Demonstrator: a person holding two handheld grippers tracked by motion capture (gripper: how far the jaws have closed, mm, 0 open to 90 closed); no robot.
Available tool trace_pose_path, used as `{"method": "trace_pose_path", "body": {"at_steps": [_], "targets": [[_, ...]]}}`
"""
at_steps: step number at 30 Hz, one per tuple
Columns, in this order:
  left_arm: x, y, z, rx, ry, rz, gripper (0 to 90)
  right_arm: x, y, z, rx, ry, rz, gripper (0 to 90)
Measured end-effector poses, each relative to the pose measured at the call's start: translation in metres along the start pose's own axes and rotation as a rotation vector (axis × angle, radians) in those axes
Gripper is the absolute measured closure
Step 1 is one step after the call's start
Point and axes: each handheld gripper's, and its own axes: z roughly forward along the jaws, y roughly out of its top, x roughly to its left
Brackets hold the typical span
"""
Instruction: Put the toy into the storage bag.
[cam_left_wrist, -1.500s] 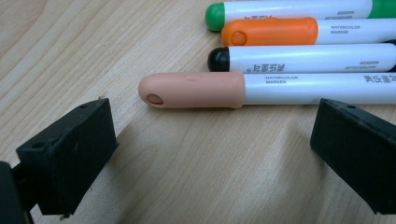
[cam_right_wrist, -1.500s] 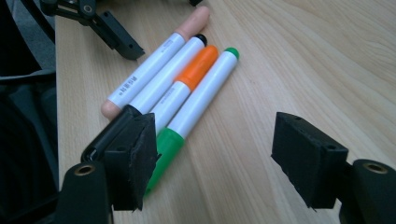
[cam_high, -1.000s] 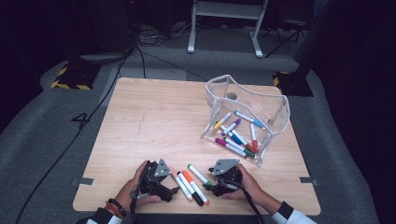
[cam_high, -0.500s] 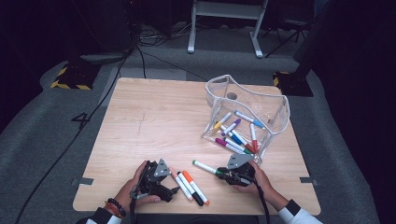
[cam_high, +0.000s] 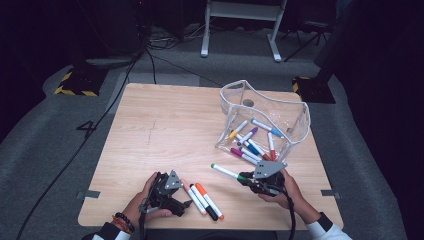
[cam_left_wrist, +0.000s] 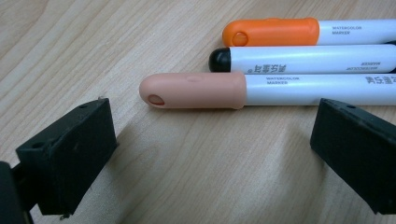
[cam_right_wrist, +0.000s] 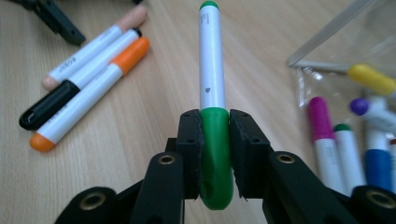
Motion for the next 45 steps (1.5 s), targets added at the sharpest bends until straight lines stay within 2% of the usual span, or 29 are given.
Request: {"method": "trace_pose_path", "body": {"at_steps": [5, 10, 15, 18, 19, 20, 22, 24, 28, 30, 32, 37, 41, 42, 45], "targets": [[0.000, 0.000, 0.000, 0.000, 0.000, 0.000, 0.4, -0.010, 0.016, -0.040, -0.075, -0.058, -0.010, 75.5], [0.000, 0.000, 0.000, 0.000, 0.000, 0.000, 0.4, -0.027, 0.038, -0.086, -0.130, -0.148, -0.038, 75.5], [0.000, 0.000, 0.000, 0.001, 0.002, -0.002, 0.4, -0.049, 0.054, -0.118, -0.149, -0.212, -0.032, 75.4], [0.000, 0.000, 0.000, 0.001, 0.004, -0.003, 0.4, -0.064, 0.060, -0.129, -0.153, -0.245, -0.016, 75.4], [0.001, 0.000, 0.000, 0.001, 0.005, -0.004, 0.4, -0.070, 0.063, -0.132, -0.138, -0.270, -0.021, 75.4], [0.001, 0.000, 0.000, 0.001, 0.005, -0.004, 0.4, -0.075, 0.065, -0.133, -0.124, -0.294, -0.024, 75.4], [0.001, 0.000, 0.000, 0.001, 0.005, -0.004, 0.4, -0.088, 0.067, -0.134, -0.110, -0.298, 0.001, 75.5], [0.000, 0.000, 0.000, 0.001, 0.005, -0.004, 0.4, -0.100, 0.069, -0.132, -0.074, -0.324, 0.012, 75.5], [0.001, 0.000, 0.000, 0.001, 0.005, -0.004, 0.4, -0.127, 0.068, -0.121, -0.019, -0.322, 0.076, 75.4], [0.001, 0.000, 0.000, 0.001, 0.004, -0.004, 0.3, -0.136, 0.068, -0.114, 0.010, -0.319, 0.088, 75.4], [0.001, 0.000, 0.000, 0.000, 0.003, -0.005, 0.3, -0.143, 0.067, -0.106, 0.029, -0.294, 0.121, 75.4], [0.001, 0.000, 0.000, 0.000, 0.002, -0.004, 0.3, -0.154, 0.064, -0.093, 0.086, -0.269, 0.162, 75.4], [0.001, 0.001, 0.001, -0.001, 0.003, -0.006, 0.2, -0.161, 0.064, -0.078, 0.172, -0.235, 0.226, 75.4], [0.001, 0.001, 0.001, -0.001, 0.003, -0.005, 0.2, -0.161, 0.065, -0.073, 0.204, -0.224, 0.229, 75.4], [0.001, 0.000, 0.000, 0.001, 0.004, -0.003, 0.4, -0.159, 0.065, -0.068, 0.242, -0.185, 0.229, 75.3]]}}
